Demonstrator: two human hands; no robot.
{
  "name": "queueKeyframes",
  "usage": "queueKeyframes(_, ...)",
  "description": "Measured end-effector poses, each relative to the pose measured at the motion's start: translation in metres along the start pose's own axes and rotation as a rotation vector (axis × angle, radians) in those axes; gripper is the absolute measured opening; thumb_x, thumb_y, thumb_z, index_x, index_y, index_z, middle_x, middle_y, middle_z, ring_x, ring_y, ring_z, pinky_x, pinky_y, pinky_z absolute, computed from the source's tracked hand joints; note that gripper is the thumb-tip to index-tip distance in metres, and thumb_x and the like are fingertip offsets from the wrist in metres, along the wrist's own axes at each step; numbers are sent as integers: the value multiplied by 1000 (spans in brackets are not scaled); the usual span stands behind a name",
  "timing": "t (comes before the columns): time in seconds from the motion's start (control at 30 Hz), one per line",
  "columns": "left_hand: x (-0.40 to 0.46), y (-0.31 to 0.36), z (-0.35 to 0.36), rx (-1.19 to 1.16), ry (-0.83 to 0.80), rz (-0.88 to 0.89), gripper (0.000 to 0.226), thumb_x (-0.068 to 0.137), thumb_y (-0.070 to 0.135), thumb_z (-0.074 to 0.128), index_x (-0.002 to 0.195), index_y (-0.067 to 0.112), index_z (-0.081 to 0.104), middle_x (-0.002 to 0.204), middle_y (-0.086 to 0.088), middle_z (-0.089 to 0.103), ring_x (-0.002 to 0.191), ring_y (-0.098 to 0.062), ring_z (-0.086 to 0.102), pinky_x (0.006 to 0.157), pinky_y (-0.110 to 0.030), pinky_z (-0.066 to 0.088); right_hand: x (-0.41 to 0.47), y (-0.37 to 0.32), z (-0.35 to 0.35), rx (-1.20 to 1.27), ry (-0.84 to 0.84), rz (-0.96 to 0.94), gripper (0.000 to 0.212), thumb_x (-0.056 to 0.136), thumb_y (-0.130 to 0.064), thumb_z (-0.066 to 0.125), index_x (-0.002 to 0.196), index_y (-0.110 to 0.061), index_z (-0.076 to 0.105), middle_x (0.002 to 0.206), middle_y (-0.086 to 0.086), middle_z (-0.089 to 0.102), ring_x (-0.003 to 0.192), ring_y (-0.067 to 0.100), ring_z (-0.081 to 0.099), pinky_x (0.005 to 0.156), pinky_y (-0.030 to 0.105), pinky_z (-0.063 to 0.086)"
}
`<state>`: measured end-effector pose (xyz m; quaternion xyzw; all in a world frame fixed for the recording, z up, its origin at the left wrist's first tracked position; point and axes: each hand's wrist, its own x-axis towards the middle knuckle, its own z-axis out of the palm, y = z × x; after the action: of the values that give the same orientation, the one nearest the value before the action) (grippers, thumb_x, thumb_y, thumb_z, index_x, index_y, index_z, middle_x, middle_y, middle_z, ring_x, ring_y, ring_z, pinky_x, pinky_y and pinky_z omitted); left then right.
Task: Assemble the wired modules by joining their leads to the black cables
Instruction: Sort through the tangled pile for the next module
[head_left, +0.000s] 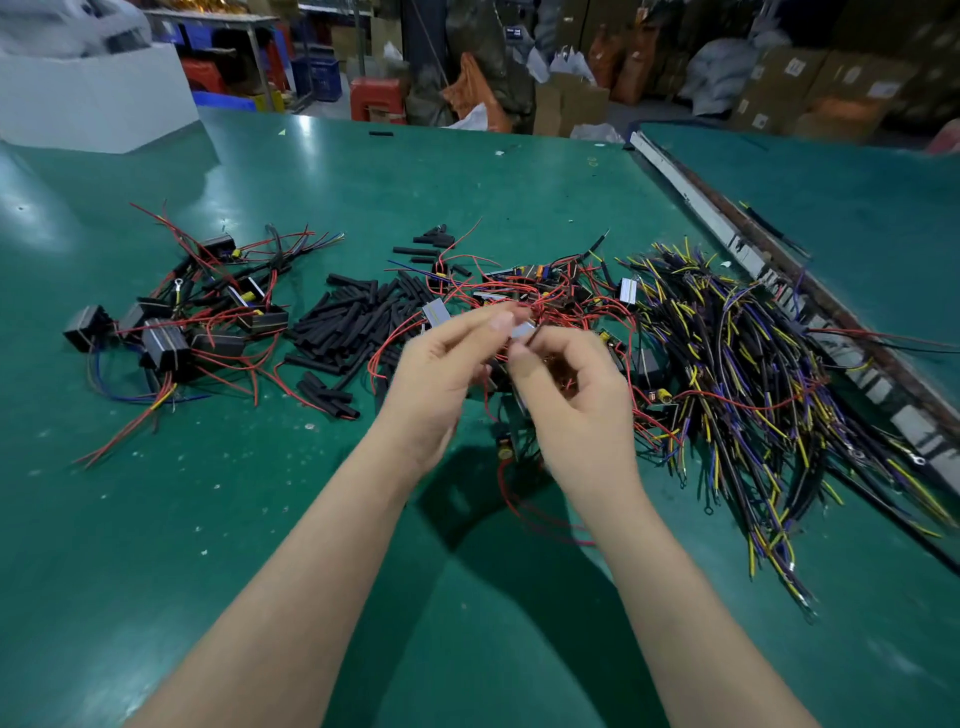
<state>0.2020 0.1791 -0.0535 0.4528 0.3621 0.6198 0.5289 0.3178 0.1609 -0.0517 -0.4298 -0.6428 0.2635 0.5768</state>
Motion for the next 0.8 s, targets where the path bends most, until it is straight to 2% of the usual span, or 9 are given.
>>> queueKeyframes(0.07, 4, 5, -7, -115, 76, -4, 16, 84, 23, 61, 82, 26, 76, 98, 13, 72, 96, -1, 60, 79, -24, 39, 4, -3, -6, -37, 172, -89, 13, 91, -9, 60, 84, -20, 59, 100, 16, 56, 88, -9, 47, 74, 4, 35)
queueKeyframes(0.1, 6, 9, -12, -226, 96, -14, 16, 80, 25, 60, 82, 24, 76, 102, 11, 71, 100, -1, 61, 80, -22, 39, 7, -3, -9, -8, 246, -88, 14, 92, -9, 58, 85, -22, 57, 107, 18, 54, 97, -8, 47, 78, 4, 36)
queueKeyframes(0.2, 7, 18, -24, -503, 79, -31, 19, 78, 28, 57, 75, 26, 76, 115, 9, 68, 120, -6, 55, 92, -24, 39, 17, -4, -22, 384, 360, 113, 18, 97, -9, 52, 89, -25, 56, 135, 8, 50, 115, 10, 53, 96, 30, 44)
queueKeyframes(0.3, 3, 20, -23, -598, 18, -41, 22, 82, 29, 54, 73, 28, 74, 114, 13, 68, 124, -9, 53, 104, -29, 33, 23, -6, -33, 868, 268, 304, 15, 95, -13, 52, 86, -24, 57, 134, -1, 57, 106, 6, 58, 84, 25, 47)
queueKeyframes(0.37, 2, 19, -21, -638, -29, -48, 22, 82, 31, 54, 73, 30, 73, 113, 14, 68, 125, -11, 53, 109, -31, 30, 23, -6, -36, 1021, 140, 341, 7, 87, -17, 57, 87, -24, 56, 127, -6, 63, 110, 9, 60, 83, 25, 46)
queueKeyframes(0.47, 3, 19, -23, -691, -88, -44, 21, 82, 34, 53, 75, 31, 73, 117, 14, 67, 126, -13, 51, 110, -35, 30, 22, -11, -39, 1163, -41, 363, 16, 70, -26, 70, 83, -24, 62, 135, -4, 58, 120, 13, 56, 90, 31, 45)
queueKeyframes(0.57, 4, 18, -22, -700, -90, -94, 23, 84, 31, 53, 74, 27, 73, 104, 11, 72, 118, -15, 59, 107, -36, 37, 21, -15, -39, 1223, -102, 391, 6, 70, -30, 67, 74, -26, 69, 140, 0, 54, 125, 16, 53, 91, 31, 46)
queueKeyframes(0.7, 3, 15, -12, -697, -36, -211, 23, 82, 29, 56, 70, 22, 75, 82, 6, 74, 87, -13, 71, 87, -34, 55, 21, -14, -39, 1258, -125, 399, 19, 80, -32, 53, 73, -28, 69, 136, 4, 58, 124, 19, 55, 77, 26, 54)
queueKeyframes(0.8, 2, 10, -5, -640, 18, -280, 20, 78, 30, 60, 67, 21, 75, 73, 7, 71, 70, -7, 70, 69, -26, 59, 20, -12, -36, 1267, -129, 361, 8, 74, -33, 62, 76, -29, 69, 118, 7, 68, 114, 24, 62, 91, 37, 51)
